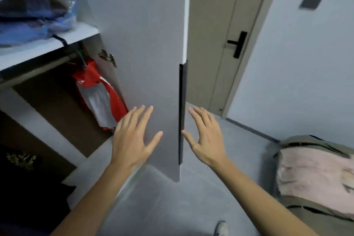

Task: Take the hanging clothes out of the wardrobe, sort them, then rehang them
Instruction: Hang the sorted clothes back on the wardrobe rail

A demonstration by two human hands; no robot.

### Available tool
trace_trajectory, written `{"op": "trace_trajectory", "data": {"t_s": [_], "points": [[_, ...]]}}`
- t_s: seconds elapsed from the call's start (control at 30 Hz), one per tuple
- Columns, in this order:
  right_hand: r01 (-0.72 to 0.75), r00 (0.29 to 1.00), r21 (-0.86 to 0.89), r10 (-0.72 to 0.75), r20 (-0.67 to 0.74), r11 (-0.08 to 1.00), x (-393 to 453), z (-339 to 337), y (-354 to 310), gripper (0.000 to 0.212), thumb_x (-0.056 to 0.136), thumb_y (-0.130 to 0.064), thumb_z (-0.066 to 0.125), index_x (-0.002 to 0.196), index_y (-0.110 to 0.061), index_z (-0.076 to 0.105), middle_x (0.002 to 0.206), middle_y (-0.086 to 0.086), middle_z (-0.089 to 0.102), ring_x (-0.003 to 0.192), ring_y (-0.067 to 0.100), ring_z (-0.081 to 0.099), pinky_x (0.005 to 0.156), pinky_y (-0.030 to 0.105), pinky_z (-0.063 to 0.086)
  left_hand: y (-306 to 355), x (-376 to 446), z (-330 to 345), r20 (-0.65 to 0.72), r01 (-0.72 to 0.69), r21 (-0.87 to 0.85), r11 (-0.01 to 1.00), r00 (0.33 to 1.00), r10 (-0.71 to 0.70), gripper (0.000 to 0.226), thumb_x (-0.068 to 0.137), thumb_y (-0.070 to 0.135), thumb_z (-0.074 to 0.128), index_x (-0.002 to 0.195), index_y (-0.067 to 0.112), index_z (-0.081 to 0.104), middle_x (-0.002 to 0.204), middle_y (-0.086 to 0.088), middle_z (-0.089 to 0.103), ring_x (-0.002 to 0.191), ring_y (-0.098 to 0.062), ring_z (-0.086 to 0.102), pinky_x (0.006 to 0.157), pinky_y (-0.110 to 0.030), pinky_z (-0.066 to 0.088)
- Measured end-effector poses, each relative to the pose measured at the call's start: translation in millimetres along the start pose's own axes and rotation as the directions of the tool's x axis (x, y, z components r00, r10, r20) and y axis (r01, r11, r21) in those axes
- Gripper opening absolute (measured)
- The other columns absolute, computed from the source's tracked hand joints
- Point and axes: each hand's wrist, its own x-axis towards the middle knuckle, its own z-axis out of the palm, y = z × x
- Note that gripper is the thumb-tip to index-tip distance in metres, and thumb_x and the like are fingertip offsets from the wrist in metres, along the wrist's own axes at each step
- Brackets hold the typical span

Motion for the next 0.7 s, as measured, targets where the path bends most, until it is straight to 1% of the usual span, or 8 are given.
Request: {"op": "trace_trajectory", "data": {"t_s": [0.1, 0.2, 0.33, 0.43, 0.5, 0.57, 0.63, 0.7], "points": [[-0.136, 0.990, -0.062, 0.132, -0.053, 0.989, -41, -41, 42, 0.069, 0.104, -0.060, 0.051, 0.162, -0.027, 0.033, 0.165, -0.005, 0.038, 0.155, 0.020, 0.028, 0.124, 0.046, 0.028, 62, 3, 26, 0.061, -0.106, -0.089, 0.990, 0.992, 0.112, 0.075, 0.097, 0.064, 0.049, 0.161, 0.028, 0.036, 0.161, -0.001, 0.042, 0.152, -0.026, 0.035, 0.116, -0.048, 0.036], [-0.244, 0.965, -0.105, 0.231, -0.120, 0.964, -78, -83, 87, 0.069, 0.103, -0.061, 0.050, 0.161, -0.026, 0.035, 0.163, -0.004, 0.039, 0.153, 0.021, 0.031, 0.122, 0.048, 0.031, 127, 10, 63, 0.141, -0.193, -0.169, 0.967, 0.966, 0.217, 0.076, 0.097, 0.067, 0.046, 0.163, 0.033, 0.031, 0.165, 0.002, 0.038, 0.154, -0.024, 0.031, 0.119, -0.048, 0.034], [-0.403, 0.901, -0.145, 0.365, -0.232, 0.904, -132, -139, 153, 0.070, 0.102, -0.060, 0.052, 0.160, -0.025, 0.037, 0.163, -0.003, 0.040, 0.153, 0.021, 0.030, 0.124, 0.047, 0.029, 215, 27, 115, 0.224, -0.293, -0.238, 0.926, 0.911, 0.346, 0.077, 0.097, 0.072, 0.039, 0.165, 0.040, 0.019, 0.170, 0.005, 0.028, 0.158, -0.021, 0.021, 0.125, -0.047, 0.024], [-0.513, 0.840, -0.143, 0.462, -0.284, 0.846, -176, -178, 207, 0.072, 0.100, -0.061, 0.052, 0.160, -0.024, 0.036, 0.163, -0.002, 0.039, 0.153, 0.022, 0.032, 0.123, 0.047, 0.031, 287, 40, 149, 0.245, -0.373, -0.293, 0.880, 0.861, 0.446, 0.078, 0.096, 0.070, 0.041, 0.164, 0.037, 0.022, 0.169, 0.003, 0.030, 0.157, -0.022, 0.023, 0.125, -0.045, 0.021], [-0.566, 0.804, -0.150, 0.504, -0.315, 0.811, -202, -206, 245, 0.072, 0.100, -0.061, 0.051, 0.160, -0.023, 0.038, 0.161, -0.001, 0.041, 0.149, 0.023, 0.036, 0.120, 0.047, 0.033, 340, 50, 172, 0.244, -0.428, -0.332, 0.841, 0.822, 0.515, 0.078, 0.096, 0.069, 0.042, 0.164, 0.036, 0.025, 0.167, 0.002, 0.032, 0.156, -0.023, 0.025, 0.125, -0.045, 0.022], [-0.617, 0.766, -0.170, 0.536, -0.356, 0.769, -226, -233, 278, 0.072, 0.100, -0.062, 0.049, 0.158, -0.021, 0.041, 0.159, -0.001, 0.043, 0.147, 0.023, 0.038, 0.121, 0.045, 0.031, 391, 56, 196, 0.250, -0.469, -0.362, 0.806, 0.784, 0.568, 0.078, 0.096, 0.069, 0.043, 0.163, 0.034, 0.028, 0.165, -0.001, 0.036, 0.154, -0.025, 0.029, 0.124, -0.047, 0.026], [-0.661, 0.727, -0.181, 0.560, -0.398, 0.729, -253, -259, 308, 0.071, 0.099, -0.060, 0.050, 0.157, -0.019, 0.044, 0.159, 0.000, 0.044, 0.148, 0.022, 0.037, 0.123, 0.044, 0.029, 442, 59, 220, 0.254, -0.511, -0.384, 0.769, 0.743, 0.620, 0.077, 0.096, 0.069, 0.041, 0.162, 0.030, 0.032, 0.160, -0.004, 0.040, 0.150, -0.028, 0.035, 0.121, -0.050, 0.033], [-0.694, 0.693, -0.180, 0.579, -0.430, 0.697, -278, -284, 337, 0.070, 0.099, -0.057, 0.053, 0.156, -0.019, 0.044, 0.161, -0.001, 0.043, 0.149, 0.021, 0.035, 0.124, 0.044, 0.028, 489, 60, 241, 0.264, -0.548, -0.401, 0.734, 0.698, 0.666, 0.077, 0.097, 0.070, 0.038, 0.162, 0.029, 0.032, 0.157, -0.005, 0.041, 0.147, -0.029, 0.039, 0.119, -0.052, 0.037]]}}
